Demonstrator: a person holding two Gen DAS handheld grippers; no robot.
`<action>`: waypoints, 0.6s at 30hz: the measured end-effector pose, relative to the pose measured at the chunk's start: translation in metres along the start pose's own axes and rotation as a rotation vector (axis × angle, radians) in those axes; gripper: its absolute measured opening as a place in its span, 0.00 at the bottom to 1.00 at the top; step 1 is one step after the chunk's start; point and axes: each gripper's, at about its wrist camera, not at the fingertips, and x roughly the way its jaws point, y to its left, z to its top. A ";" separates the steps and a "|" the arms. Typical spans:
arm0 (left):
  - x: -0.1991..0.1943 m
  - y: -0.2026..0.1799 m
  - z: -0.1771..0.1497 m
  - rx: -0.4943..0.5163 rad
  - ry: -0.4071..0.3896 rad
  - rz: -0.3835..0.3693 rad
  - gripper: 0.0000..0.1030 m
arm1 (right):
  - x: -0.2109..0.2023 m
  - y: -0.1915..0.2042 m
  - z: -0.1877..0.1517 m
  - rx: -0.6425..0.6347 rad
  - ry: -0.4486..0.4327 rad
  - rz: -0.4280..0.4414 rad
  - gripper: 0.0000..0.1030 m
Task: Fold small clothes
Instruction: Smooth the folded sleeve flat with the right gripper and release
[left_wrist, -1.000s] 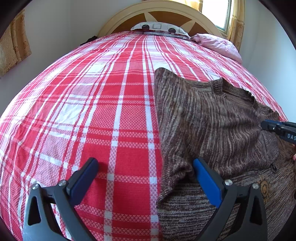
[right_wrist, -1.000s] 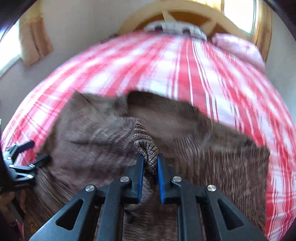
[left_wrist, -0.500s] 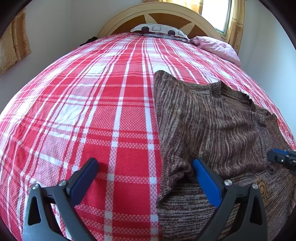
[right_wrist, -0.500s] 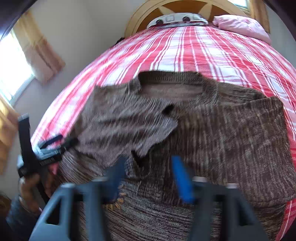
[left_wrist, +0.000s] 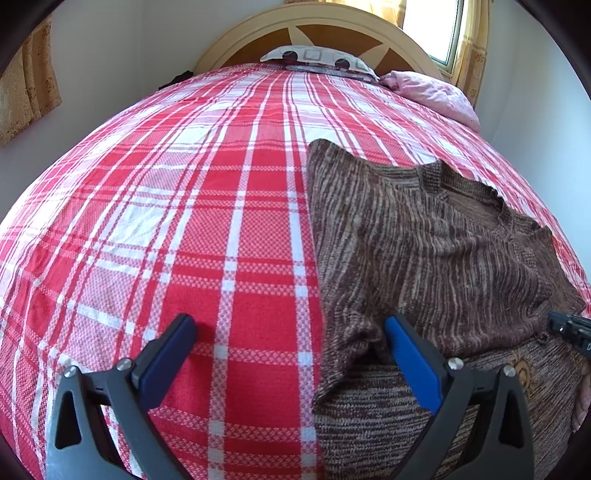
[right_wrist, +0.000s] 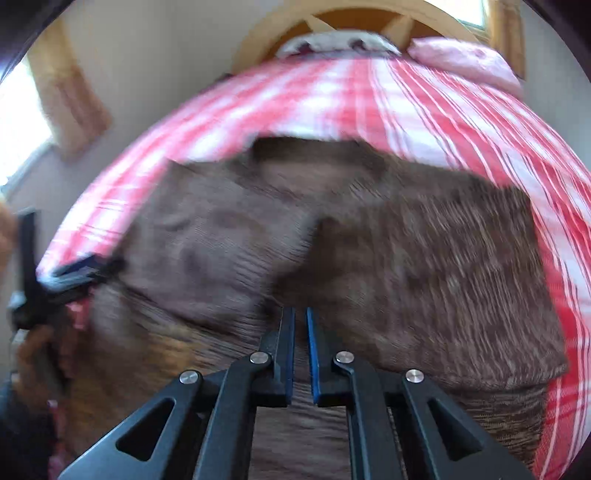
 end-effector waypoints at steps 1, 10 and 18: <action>0.000 -0.001 0.000 0.007 0.004 0.004 1.00 | -0.004 -0.004 -0.002 0.020 -0.027 0.021 0.06; -0.002 -0.005 -0.005 0.027 0.022 0.026 1.00 | -0.038 0.051 0.016 -0.121 -0.170 0.129 0.74; -0.011 -0.001 -0.014 0.031 0.019 -0.012 1.00 | 0.020 0.027 0.018 -0.083 0.000 0.076 0.72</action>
